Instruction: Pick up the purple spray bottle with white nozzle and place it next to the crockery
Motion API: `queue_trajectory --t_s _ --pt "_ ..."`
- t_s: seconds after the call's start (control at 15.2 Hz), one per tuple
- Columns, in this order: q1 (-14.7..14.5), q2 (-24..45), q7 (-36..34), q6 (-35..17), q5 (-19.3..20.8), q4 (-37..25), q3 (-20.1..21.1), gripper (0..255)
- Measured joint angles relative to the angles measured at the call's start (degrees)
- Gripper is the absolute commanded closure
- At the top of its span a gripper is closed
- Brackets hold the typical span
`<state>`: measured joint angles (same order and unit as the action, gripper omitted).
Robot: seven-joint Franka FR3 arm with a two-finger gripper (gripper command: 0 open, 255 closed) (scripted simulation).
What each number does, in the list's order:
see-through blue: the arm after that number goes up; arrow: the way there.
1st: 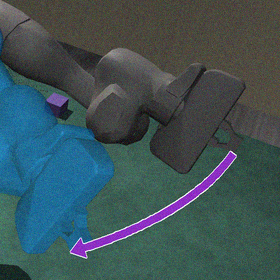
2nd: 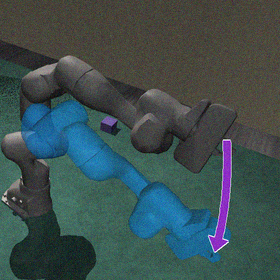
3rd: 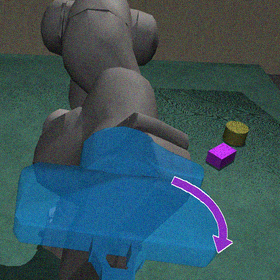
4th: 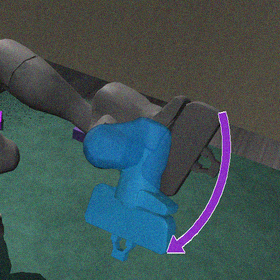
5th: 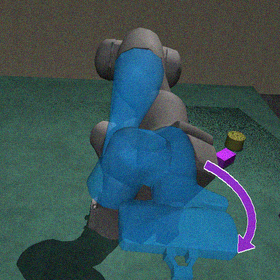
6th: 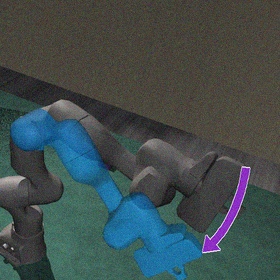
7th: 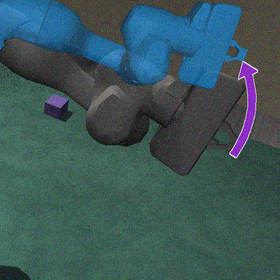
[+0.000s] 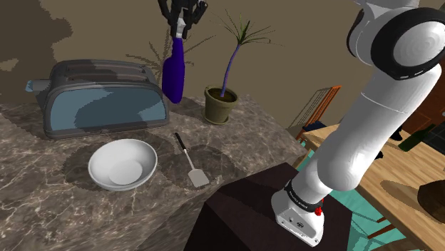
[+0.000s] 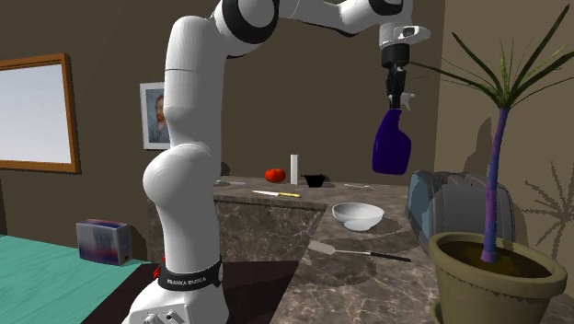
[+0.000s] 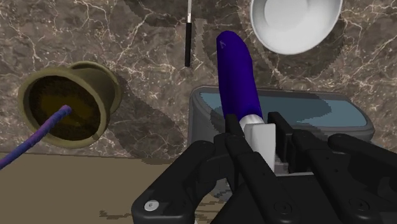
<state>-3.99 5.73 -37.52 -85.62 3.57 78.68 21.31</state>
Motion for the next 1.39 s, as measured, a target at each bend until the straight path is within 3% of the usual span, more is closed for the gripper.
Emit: queue_trajectory --t_s 1.39 --pt "0.8 -3.8 0.4 -17.5 -1.4 21.1 -0.5 255"
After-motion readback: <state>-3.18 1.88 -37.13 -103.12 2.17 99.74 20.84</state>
